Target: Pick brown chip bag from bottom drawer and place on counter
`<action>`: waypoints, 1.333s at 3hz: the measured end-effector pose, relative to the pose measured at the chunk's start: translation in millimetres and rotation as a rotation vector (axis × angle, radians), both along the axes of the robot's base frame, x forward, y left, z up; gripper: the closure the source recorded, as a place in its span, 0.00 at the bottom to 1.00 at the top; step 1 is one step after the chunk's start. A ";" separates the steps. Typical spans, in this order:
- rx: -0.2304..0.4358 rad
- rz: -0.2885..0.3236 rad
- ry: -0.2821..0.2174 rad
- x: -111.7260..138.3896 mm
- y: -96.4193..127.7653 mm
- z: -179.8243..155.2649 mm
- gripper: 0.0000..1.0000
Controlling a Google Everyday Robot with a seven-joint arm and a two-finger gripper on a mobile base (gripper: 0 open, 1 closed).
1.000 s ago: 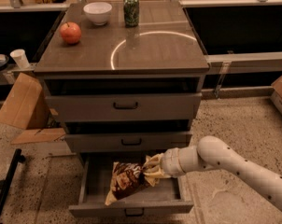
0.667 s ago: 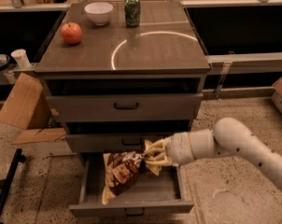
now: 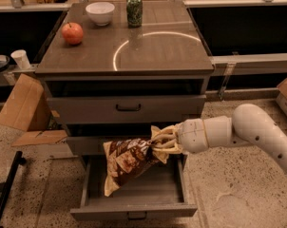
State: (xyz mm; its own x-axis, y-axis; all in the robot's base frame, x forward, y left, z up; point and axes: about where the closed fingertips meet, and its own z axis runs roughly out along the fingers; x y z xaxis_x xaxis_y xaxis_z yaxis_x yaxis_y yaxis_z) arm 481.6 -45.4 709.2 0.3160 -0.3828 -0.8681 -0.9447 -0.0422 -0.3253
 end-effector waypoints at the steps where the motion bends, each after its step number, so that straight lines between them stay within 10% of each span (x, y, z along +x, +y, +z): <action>1: 0.056 0.015 -0.071 23.0 0.0 46.9 1.00; 2: 0.192 0.064 -0.168 68.4 -0.2 132.5 1.00; 4: 0.308 -0.026 -0.281 125.1 -42.9 208.9 1.00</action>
Offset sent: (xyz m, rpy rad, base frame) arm 0.1444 -0.0481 0.2451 0.3161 -0.3244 -0.0105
